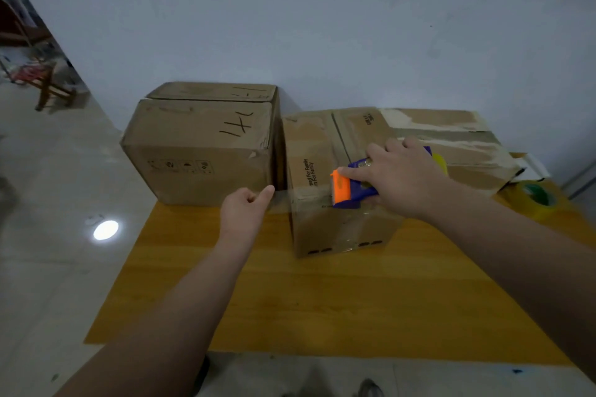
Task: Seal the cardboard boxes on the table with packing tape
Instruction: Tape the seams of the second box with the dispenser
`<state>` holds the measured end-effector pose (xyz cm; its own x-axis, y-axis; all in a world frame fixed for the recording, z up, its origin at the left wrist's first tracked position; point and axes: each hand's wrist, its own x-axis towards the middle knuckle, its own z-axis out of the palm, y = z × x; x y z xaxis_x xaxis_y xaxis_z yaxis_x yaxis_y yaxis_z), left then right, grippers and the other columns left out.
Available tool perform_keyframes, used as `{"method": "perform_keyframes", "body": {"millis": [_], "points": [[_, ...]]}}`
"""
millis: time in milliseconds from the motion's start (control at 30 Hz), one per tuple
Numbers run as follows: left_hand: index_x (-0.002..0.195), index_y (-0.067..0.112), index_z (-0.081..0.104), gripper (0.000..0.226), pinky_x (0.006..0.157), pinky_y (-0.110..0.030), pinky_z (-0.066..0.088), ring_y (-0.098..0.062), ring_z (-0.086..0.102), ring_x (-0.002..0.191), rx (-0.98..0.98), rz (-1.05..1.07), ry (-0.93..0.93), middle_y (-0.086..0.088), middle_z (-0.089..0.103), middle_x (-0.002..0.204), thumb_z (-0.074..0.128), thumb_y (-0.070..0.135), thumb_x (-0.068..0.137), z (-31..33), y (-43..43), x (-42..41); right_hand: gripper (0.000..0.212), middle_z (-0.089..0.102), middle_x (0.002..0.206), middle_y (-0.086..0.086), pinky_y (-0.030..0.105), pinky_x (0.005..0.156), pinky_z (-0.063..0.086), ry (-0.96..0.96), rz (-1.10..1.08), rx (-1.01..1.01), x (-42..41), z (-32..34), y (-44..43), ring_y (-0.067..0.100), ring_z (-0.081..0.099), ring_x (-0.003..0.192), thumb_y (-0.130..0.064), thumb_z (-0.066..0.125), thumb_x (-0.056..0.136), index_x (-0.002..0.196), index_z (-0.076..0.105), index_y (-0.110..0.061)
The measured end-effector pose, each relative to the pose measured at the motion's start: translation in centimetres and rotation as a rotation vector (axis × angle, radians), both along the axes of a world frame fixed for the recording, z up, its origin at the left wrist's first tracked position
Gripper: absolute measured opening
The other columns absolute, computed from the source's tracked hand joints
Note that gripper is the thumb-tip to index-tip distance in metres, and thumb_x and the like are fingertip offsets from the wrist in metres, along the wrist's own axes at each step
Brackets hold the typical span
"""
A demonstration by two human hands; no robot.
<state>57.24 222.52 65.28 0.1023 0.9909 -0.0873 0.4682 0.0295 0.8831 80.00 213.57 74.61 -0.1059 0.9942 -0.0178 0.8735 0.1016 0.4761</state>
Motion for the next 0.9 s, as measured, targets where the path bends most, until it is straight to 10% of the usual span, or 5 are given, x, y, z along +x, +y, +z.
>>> {"method": "perform_keyframes", "body": {"millis": [533, 900], "points": [[0.065, 0.015, 0.041, 0.042, 0.047, -0.027, 0.029, -0.013, 0.036, 0.049, 0.020, 0.040, 0.081, 0.002, 0.041, 0.056, 0.057, 0.045, 0.090, -3.2, 0.8, 1.5, 0.059, 0.048, 0.124, 0.004, 0.046, 0.090, 0.036, 0.064, -0.075, -0.108, -0.1, -0.2, 1.6, 0.029, 0.047, 0.111, -0.054, 0.052, 0.089, 0.141, 0.025, -0.050], [0.106, 0.010, 0.057, 0.067, 0.044, -0.026, 0.036, -0.017, 0.044, 0.062, -0.619, 0.057, -0.177, -0.018, 0.058, 0.082, 0.050, 0.071, 0.079, -5.6, -0.1, 4.4, 0.057, 0.048, 0.121, 0.005, 0.048, 0.091, 0.035, 0.090, -0.100, -0.156, -0.2, 0.3, 2.0, 0.031, 0.047, 0.111, -0.055, 0.052, 0.089, 0.140, 0.028, -0.051]]}}
